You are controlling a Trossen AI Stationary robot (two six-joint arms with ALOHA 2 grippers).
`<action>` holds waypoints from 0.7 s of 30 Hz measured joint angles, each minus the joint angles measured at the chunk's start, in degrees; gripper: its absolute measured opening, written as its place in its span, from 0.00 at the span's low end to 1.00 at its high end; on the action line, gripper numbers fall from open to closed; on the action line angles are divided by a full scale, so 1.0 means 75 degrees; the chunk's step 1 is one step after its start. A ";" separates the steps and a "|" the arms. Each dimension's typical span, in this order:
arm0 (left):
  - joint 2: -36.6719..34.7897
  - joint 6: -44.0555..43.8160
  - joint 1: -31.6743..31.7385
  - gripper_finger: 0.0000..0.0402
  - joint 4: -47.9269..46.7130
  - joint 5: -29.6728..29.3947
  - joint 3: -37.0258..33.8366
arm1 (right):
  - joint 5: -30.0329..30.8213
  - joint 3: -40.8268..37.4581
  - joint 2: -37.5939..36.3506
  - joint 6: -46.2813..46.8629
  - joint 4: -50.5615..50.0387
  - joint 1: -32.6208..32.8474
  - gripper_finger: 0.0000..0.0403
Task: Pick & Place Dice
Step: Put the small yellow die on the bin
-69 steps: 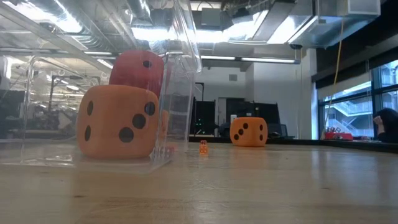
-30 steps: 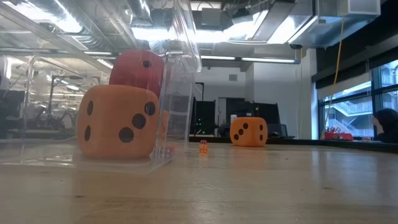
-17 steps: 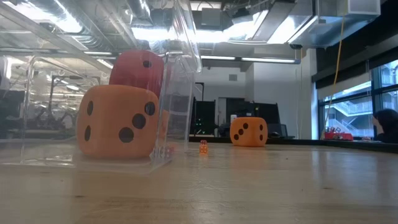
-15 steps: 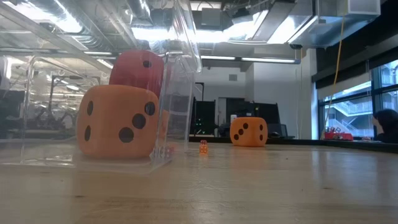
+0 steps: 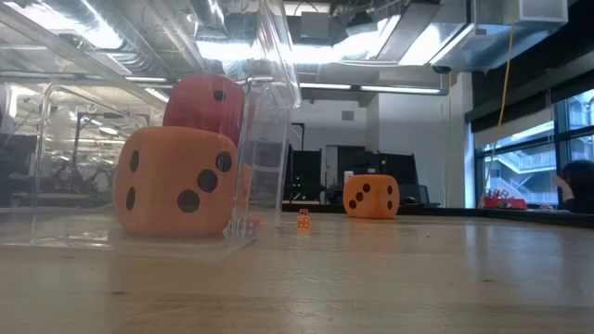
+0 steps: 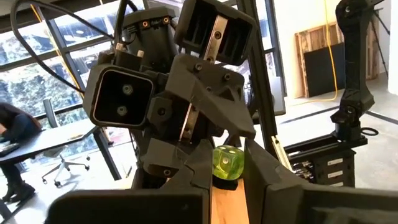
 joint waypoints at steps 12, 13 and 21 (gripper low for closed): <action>0.0004 0.0025 -0.0030 0.07 -0.0019 -0.0045 -0.0006 | 0.0066 0.0015 -0.0003 0.0000 0.0015 0.0000 0.45; 0.0006 0.0025 -0.0032 0.07 -0.0017 -0.0045 -0.0006 | 0.0066 0.0015 -0.0003 0.0000 0.0015 0.0000 0.47; 0.0012 -0.0028 -0.0114 0.07 0.0045 -0.0078 -0.0009 | 0.0163 0.0015 -0.0003 0.0009 0.0021 0.0000 0.52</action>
